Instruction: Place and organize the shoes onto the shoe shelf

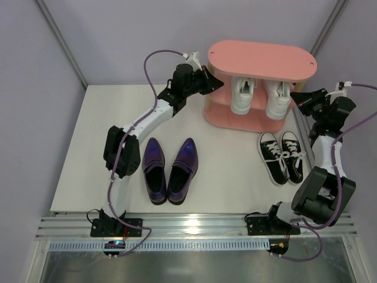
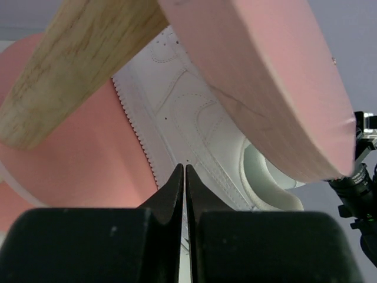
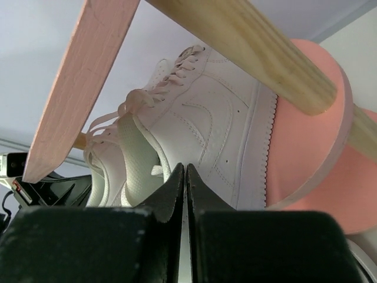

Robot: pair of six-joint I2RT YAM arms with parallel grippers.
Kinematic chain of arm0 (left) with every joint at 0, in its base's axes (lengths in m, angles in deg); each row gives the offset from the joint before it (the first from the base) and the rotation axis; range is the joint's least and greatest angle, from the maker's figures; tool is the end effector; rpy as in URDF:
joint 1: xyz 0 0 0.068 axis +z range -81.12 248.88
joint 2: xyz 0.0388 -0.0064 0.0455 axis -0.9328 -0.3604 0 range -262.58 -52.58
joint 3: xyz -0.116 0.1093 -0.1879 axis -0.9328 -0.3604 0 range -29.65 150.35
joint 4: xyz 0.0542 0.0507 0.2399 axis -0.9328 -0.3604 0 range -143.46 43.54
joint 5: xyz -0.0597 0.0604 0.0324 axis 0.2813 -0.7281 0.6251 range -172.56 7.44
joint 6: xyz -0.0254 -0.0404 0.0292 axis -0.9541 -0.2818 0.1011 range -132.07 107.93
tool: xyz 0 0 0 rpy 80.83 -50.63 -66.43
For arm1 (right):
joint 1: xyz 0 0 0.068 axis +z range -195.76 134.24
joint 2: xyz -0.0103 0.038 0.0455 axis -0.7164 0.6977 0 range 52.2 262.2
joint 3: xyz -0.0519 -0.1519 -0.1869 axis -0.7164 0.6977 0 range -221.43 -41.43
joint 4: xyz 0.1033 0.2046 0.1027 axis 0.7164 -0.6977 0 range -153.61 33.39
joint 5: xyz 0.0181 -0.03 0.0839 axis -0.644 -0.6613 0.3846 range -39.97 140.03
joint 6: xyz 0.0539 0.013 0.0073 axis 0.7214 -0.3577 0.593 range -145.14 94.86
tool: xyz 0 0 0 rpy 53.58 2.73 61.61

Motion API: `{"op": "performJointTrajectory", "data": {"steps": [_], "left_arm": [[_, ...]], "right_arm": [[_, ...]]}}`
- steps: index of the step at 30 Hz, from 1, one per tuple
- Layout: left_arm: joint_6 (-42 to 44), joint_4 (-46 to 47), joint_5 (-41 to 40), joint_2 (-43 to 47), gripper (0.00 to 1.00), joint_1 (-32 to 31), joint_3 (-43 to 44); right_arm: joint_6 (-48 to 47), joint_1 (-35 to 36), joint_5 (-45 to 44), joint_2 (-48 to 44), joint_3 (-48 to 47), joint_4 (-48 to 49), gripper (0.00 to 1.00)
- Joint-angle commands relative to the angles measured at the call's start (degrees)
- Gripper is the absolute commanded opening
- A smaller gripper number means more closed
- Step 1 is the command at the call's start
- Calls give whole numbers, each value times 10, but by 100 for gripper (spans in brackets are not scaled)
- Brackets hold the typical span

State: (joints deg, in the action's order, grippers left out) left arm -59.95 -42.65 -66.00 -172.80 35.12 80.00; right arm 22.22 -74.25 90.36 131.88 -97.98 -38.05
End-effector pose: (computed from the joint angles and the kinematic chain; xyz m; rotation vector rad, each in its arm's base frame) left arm 0.4014 -0.2815 0.3209 0.0098 1.8636 -1.2770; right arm 0.2927 -0.1305 0.3013 0.5581 1.6031 0.8257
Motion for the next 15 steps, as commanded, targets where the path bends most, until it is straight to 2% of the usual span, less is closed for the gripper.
{"op": "performJointTrajectory", "data": {"steps": [1,7,8,11,14,15], "left_arm": [[-2,-6,11,-33,0,1,46],[1,-20,-3,-67,0,9,58],[0,-20,-3,-70,0,11,63],[1,-28,-3,-86,0,14,79],[-1,-31,-2,-100,0,14,89],[-3,-32,1,-105,0,14,99]], "right_arm": [[-37,21,-70,-17,-1,-57,4],[-43,27,-204,-71,40,-101,4],[-36,27,-248,-77,46,-106,4],[-27,28,-299,-109,87,-71,4],[-32,31,-283,-84,73,-63,4],[-32,31,-252,-69,62,-63,4]]}}
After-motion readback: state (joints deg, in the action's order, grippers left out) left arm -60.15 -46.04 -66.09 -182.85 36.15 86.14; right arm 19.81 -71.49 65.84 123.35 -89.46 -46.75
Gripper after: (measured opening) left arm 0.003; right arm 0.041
